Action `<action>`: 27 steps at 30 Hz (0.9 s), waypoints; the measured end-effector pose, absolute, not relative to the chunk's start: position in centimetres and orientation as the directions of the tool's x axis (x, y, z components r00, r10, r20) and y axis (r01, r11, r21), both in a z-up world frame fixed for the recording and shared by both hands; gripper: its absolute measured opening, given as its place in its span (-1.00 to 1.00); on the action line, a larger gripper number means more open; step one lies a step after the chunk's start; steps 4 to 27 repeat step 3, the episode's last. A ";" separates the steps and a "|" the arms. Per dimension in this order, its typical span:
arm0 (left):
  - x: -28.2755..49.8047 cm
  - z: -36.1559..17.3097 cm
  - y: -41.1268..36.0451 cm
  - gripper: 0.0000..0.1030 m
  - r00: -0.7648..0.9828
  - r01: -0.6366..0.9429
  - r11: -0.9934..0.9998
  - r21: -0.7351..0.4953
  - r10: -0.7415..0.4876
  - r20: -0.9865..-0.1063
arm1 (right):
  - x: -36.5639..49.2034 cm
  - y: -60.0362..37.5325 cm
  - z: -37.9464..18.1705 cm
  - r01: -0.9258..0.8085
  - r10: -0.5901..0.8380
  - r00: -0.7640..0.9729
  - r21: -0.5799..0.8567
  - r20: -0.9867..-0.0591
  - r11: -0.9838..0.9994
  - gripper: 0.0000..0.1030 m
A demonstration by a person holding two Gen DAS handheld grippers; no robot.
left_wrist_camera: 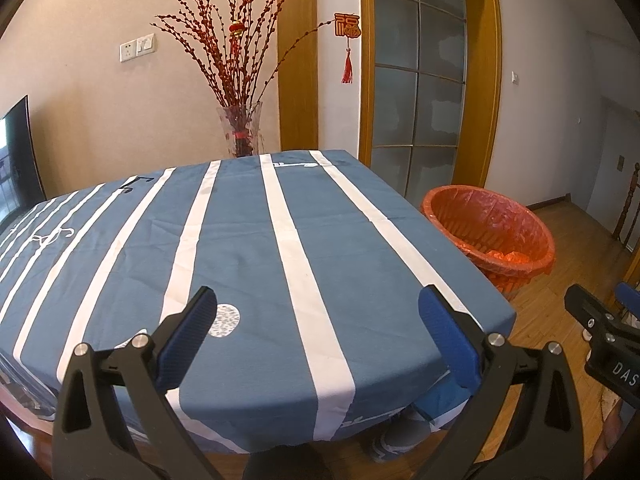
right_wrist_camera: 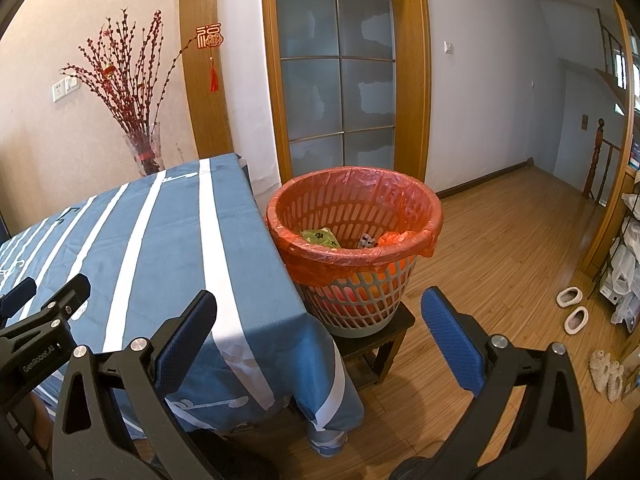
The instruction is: Collect trash
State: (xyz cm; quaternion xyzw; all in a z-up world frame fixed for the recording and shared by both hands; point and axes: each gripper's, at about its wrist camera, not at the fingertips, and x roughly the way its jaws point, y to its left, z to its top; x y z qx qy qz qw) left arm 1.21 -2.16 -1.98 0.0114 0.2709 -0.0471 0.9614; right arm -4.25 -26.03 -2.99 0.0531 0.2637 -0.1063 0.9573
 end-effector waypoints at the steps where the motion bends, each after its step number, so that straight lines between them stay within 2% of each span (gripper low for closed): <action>1: 1.2 -2.0 -2.2 0.92 0.848 0.097 0.995 -0.004 -0.085 -0.523 | -4.3 -26.0 -3.0 0.231 -0.175 0.838 0.046 -0.516 0.972 0.96; 27: 1.3 -1.9 -2.2 0.92 0.848 0.097 0.995 -0.005 -0.085 -0.524 | -4.2 -26.1 -3.0 0.232 -0.176 0.838 0.046 -0.516 0.972 0.96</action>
